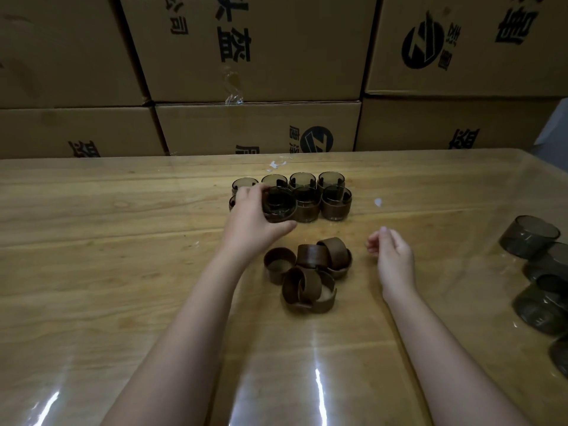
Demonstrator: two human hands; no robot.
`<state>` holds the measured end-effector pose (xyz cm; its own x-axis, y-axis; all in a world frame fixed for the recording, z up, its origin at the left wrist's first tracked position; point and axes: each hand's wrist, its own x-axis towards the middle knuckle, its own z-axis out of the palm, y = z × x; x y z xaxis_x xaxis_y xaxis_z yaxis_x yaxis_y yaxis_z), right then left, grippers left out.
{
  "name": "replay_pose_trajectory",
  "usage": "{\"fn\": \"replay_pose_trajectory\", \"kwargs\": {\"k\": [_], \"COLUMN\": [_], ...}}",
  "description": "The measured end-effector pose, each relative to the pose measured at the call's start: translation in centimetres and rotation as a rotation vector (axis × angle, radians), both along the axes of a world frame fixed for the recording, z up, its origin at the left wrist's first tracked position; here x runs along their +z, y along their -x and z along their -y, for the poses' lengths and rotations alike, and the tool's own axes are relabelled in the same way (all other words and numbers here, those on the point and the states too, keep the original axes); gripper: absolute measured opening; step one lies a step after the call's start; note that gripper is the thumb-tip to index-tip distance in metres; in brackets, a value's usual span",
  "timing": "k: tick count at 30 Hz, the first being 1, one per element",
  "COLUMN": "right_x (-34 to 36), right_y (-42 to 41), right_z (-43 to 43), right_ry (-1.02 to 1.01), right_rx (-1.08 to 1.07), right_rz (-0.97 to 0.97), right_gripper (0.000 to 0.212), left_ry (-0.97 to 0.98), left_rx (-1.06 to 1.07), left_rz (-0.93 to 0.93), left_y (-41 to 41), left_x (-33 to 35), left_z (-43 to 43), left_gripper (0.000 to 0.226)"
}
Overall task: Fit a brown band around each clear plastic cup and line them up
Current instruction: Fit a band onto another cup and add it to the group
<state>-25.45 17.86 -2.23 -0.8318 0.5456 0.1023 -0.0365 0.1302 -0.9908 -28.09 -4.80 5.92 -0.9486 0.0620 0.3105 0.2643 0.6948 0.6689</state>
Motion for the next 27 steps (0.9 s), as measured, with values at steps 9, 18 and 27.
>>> {"fn": "replay_pose_trajectory", "kwargs": {"k": [9, 18, 27], "right_x": [-0.3, -0.1, 0.1], "right_y": [0.3, 0.2, 0.1], "right_z": [-0.1, 0.1, 0.2], "right_ry": [-0.03, -0.063, -0.076], "right_rx": [0.034, 0.054, 0.069], "right_rz": [-0.006, -0.008, 0.005], "right_gripper": [0.036, 0.037, 0.036], "left_ry": [0.563, 0.721, -0.191], "left_rx": [0.107, 0.168, 0.345], "left_rz": [-0.115, -0.081, -0.111], "left_y": [3.3, 3.8, 0.7], "left_x": [-3.6, -4.5, -6.6], "left_z": [-0.6, -0.1, 3.9], "left_gripper": [0.083, 0.085, 0.043]}}
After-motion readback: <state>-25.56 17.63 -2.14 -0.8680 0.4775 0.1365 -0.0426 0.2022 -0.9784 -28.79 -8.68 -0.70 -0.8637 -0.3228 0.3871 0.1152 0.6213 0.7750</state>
